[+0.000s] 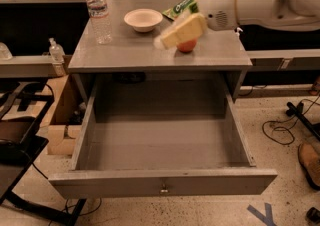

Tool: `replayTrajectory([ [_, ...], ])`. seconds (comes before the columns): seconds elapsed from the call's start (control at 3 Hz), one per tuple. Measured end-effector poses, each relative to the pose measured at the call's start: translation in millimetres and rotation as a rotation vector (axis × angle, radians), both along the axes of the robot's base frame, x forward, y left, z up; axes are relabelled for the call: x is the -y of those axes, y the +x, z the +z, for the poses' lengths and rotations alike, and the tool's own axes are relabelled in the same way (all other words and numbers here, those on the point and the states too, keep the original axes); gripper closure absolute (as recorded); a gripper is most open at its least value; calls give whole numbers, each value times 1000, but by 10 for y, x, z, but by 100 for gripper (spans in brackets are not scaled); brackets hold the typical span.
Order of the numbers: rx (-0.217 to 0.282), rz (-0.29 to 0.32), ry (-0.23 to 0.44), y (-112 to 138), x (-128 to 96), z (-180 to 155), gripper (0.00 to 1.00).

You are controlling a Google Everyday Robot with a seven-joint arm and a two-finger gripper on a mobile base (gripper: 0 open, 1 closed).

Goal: Place water bottle into top drawer

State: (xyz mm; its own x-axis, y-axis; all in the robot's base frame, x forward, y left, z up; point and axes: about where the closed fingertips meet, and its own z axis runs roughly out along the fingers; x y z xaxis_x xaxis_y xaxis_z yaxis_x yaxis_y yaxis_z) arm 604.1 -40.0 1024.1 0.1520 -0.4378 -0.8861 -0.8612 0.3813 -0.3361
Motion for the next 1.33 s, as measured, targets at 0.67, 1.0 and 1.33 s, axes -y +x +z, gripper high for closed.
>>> replayTrajectory([
  [0.67,109,-111,176,423,-263,293,0],
  [1.0,114,-131,219,420,-273,312,0],
  [1.33,114,-118,304,676,-635,171,0],
])
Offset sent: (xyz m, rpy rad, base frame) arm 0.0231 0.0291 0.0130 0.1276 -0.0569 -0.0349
